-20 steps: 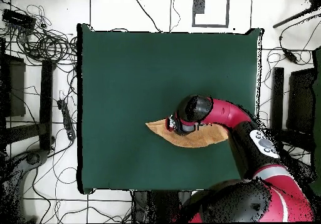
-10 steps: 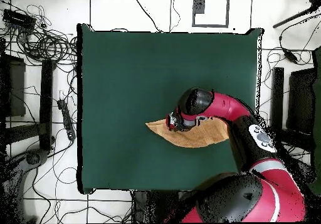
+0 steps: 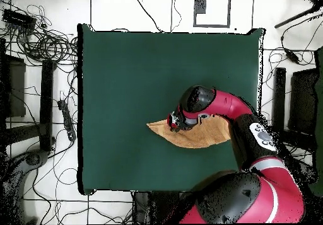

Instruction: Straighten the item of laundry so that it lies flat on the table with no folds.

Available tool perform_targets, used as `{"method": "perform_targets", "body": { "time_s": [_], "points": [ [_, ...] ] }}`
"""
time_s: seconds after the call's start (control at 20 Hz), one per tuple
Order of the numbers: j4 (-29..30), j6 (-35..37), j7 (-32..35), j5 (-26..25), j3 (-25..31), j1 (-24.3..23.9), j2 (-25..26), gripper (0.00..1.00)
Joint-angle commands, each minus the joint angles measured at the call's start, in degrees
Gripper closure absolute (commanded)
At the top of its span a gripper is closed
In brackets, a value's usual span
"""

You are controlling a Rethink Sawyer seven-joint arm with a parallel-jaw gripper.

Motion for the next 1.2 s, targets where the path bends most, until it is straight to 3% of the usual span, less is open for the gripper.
{"method": "perform_targets", "body": {
  "time_s": [0.05,0.45,1.2],
  "points": [
    [-7.72,-16.39,2.42,-4.59,0.41,1.67,4.26,0.00],
    [-5.02,-19.54,3.81,-5.45,-0.01,2.10,3.29,0.00],
    [-5.31,-20.22,4.39,-5.43,-0.34,2.73,3.40,0.00]
  ]
}}
